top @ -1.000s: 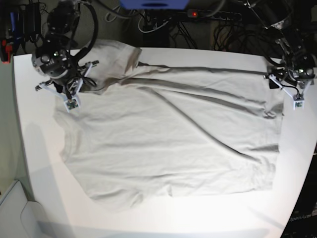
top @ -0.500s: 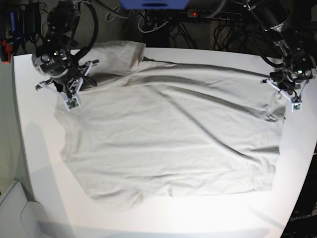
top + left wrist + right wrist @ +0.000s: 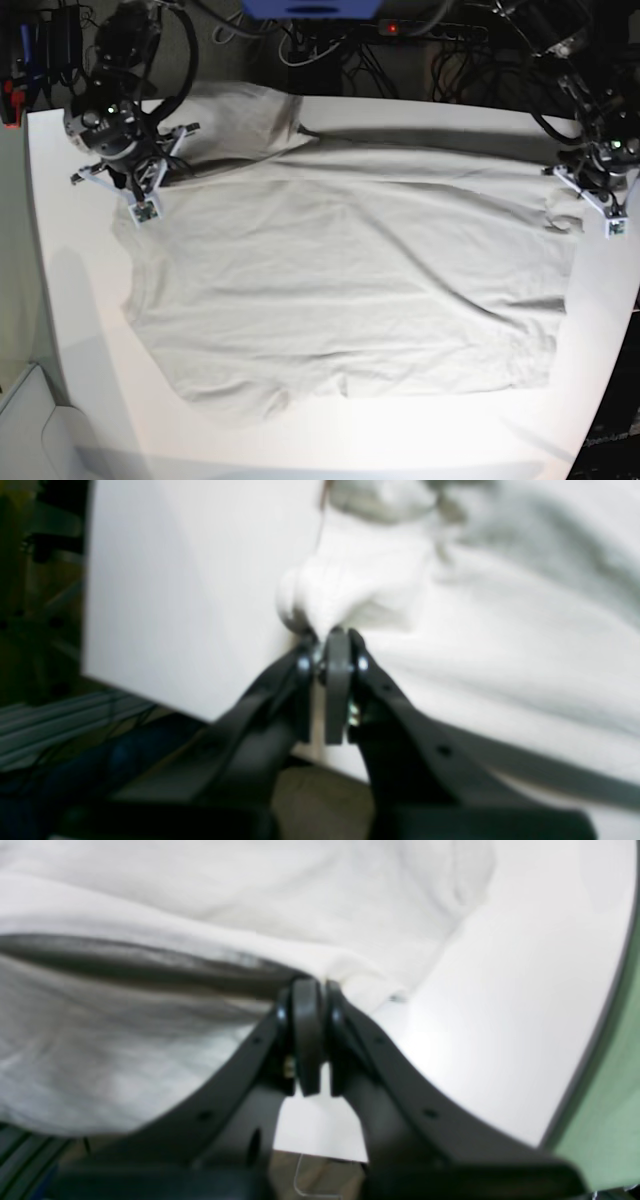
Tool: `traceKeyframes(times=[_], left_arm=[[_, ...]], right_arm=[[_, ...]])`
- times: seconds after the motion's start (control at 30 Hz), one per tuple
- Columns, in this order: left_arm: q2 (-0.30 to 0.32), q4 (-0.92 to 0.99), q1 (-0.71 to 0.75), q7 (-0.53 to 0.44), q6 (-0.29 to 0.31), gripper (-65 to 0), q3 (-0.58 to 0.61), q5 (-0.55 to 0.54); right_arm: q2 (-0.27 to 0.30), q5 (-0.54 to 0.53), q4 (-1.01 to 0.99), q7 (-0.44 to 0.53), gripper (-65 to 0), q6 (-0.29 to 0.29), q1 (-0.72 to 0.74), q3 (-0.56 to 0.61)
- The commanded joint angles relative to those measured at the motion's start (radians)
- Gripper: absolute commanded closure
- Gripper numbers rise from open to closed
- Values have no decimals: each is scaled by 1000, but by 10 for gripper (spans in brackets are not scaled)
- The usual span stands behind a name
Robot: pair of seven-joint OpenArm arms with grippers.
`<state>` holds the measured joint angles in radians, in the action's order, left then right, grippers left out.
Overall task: Layout the t-shirt on the table in an organized manner, then fold the t-shirt properly
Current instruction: 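Pull the grasped edge away from the hem with both grippers, then lift the grasped edge and fold it over toward the hem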
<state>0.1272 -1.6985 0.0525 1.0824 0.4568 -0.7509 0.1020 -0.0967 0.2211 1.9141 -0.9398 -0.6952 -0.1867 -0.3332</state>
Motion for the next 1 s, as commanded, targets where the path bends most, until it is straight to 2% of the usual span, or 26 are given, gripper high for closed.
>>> traceKeyframes(times=[0.0, 0.2, 0.57, 0.97], left_arm=[[16, -48, -15, -6, 3, -3, -3, 5], [16, -142, -16, 35, 3, -3, -3, 5], [16, -133, -82, 31, 1, -3, -3, 5], [25, -7, -130, 23, 1, -3, -2, 6]], right_arm=[[5, -9, 32, 17, 0, -3, 10, 1], [5, -9, 52, 17, 0, -3, 34, 4], [5, -5, 45, 17, 0, -3, 118, 7], [25, -5, -63, 25, 0, -3, 180, 7]])
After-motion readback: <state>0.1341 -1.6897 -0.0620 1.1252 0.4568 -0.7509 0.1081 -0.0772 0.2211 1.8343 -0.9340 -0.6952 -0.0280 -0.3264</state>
